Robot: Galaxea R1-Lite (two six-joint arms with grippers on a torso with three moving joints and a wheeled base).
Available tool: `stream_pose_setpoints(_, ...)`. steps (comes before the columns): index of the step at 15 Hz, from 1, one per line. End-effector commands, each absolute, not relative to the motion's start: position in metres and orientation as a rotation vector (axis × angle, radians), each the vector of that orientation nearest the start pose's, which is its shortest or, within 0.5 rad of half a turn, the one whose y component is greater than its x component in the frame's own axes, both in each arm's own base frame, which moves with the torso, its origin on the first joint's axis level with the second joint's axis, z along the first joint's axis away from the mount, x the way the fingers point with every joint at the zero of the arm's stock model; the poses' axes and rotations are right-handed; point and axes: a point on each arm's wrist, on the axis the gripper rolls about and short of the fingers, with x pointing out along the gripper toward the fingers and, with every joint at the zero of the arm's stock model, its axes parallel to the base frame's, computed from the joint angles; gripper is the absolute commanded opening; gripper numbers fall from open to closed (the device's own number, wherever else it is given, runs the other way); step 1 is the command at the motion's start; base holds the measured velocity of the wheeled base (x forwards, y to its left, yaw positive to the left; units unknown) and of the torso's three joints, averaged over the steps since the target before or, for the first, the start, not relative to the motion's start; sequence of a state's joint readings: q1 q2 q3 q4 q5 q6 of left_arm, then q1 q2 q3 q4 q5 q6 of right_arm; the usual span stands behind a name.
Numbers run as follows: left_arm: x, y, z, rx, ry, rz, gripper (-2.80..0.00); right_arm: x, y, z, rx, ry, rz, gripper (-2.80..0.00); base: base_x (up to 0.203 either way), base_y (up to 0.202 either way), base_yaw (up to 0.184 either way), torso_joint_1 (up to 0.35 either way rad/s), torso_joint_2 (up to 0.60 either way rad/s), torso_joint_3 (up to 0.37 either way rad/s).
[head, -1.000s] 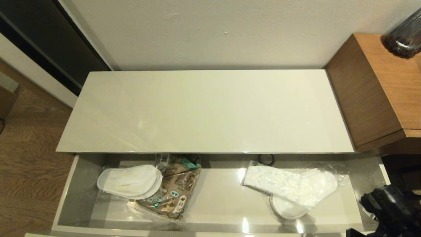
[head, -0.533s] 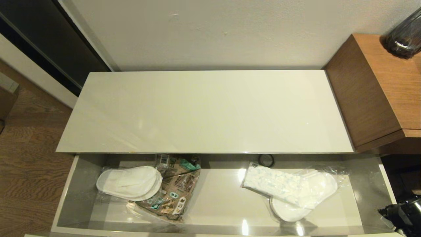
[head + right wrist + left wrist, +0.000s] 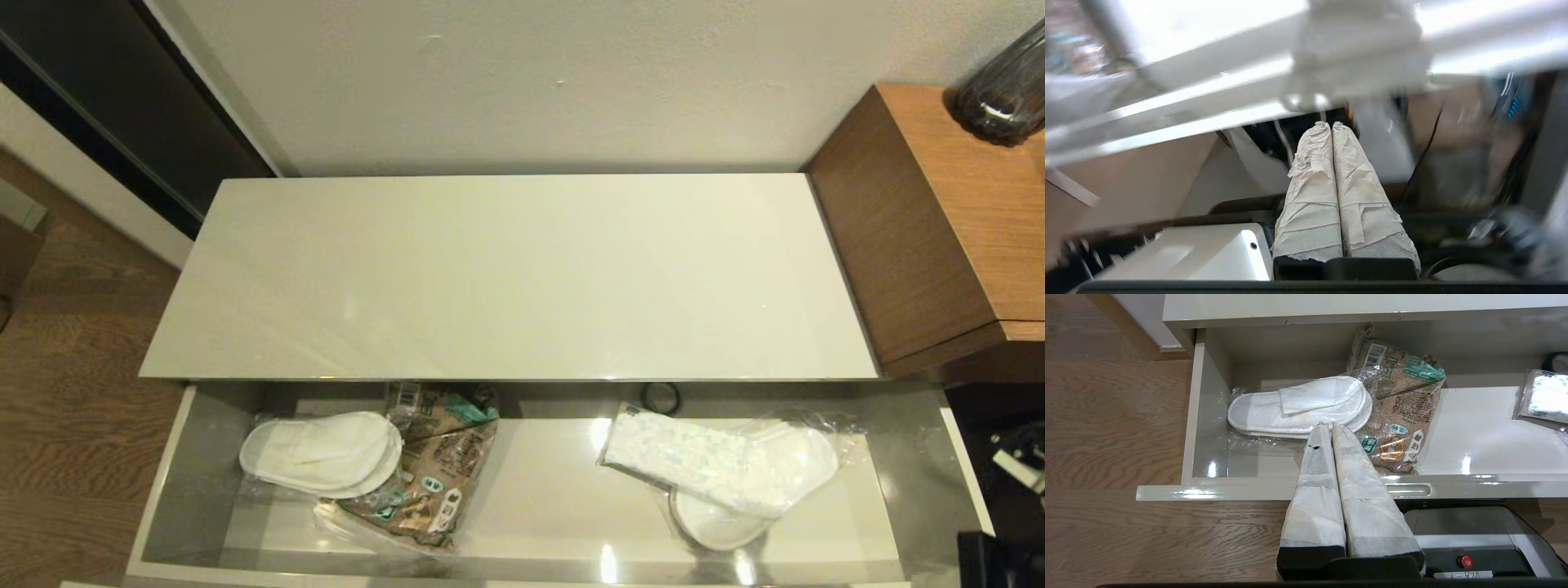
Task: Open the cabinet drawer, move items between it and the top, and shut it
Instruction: Take out the tissue from the drawer
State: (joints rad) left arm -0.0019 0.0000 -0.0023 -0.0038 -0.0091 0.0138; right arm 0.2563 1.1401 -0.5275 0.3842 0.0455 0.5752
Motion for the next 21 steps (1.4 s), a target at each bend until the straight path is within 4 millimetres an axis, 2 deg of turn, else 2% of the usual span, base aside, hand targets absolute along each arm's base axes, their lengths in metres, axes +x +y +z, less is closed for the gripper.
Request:
stream_pose_setpoints(1, -0.023, 0.000, 0.076, 0.014, -0.006, -0.011, -2.80, 0.119, 0.037, 0.179, 0.326, 0.980, 0.055, -2.80, 0.000, 0.000, 0.000, 0.000, 0.00, 0.000)
stream_pose_setpoints(2, -0.023, 0.000, 0.076, 0.014, -0.006, -0.011, -2.80, 0.130, 0.041, 0.176, 0.294, 1.003, 0.049, -2.80, 0.000, 0.000, 0.000, 0.000, 0.00, 0.000)
stream_pose_setpoints(4, -0.023, 0.000, 0.076, 0.014, -0.006, -0.011, -2.80, 0.168, 0.055, 0.171, 0.219, 0.998, 0.078, -2.80, 0.000, 0.000, 0.000, 0.000, 0.00, 0.000)
stream_pose_setpoints(6, -0.023, 0.000, 0.077, 0.014, -0.006, -0.011, -2.80, 0.201, 0.067, 0.163, 0.062, 0.987, 0.157, -2.80, 0.000, 0.000, 0.000, 0.000, 0.00, 0.000)
stream_pose_setpoints(8, -0.023, 0.000, 0.076, 0.014, -0.006, -0.011, -2.80, 0.229, 0.078, 0.170, -0.042, 0.932, 0.207, -2.80, 0.000, 0.000, 0.000, 0.000, 0.00, 0.000)
stream_pose_setpoints(9, -0.023, 0.000, 0.076, 0.014, -0.006, -0.011, -2.80, 0.235, 0.083, 0.172, -0.080, 0.930, 0.206, -2.80, 0.000, 0.000, 0.000, 0.000, 0.00, 0.000)
stream_pose_setpoints(11, -0.023, 0.000, 0.076, 0.014, -0.006, -0.011, -2.80, 0.226, 0.085, 0.179, -0.186, 1.032, 0.157, -2.80, 0.000, 0.000, 0.000, 0.000, 0.00, 0.000)
stream_pose_setpoints(13, -0.023, 0.000, 0.076, 0.014, -0.006, -0.011, -2.80, 0.208, 0.085, 0.192, -0.307, 1.088, 0.156, -2.80, 0.000, 0.000, 0.000, 0.000, 0.00, 0.000)
stream_pose_setpoints(16, -0.023, 0.000, 0.076, 0.014, -0.006, -0.011, -2.80, 0.194, 0.083, 0.191, -0.413, 1.185, 0.129, -2.80, 0.000, 0.000, 0.000, 0.000, 0.00, 0.000)
stream_pose_setpoints(19, -0.023, 0.000, 0.076, 0.014, -0.005, -0.011, -2.80, 0.183, 0.080, 0.173, -0.488, 1.280, 0.145, -2.80, 0.000, 0.000, 0.000, 0.000, 0.00, 0.000)
stream_pose_setpoints(21, -0.023, 0.000, 0.077, 0.014, -0.007, -0.011, -2.80, 0.183, 0.093, 0.157, -0.552, 1.308, 0.193, -2.80, 0.000, 0.000, 0.000, 0.000, 0.00, 0.000)
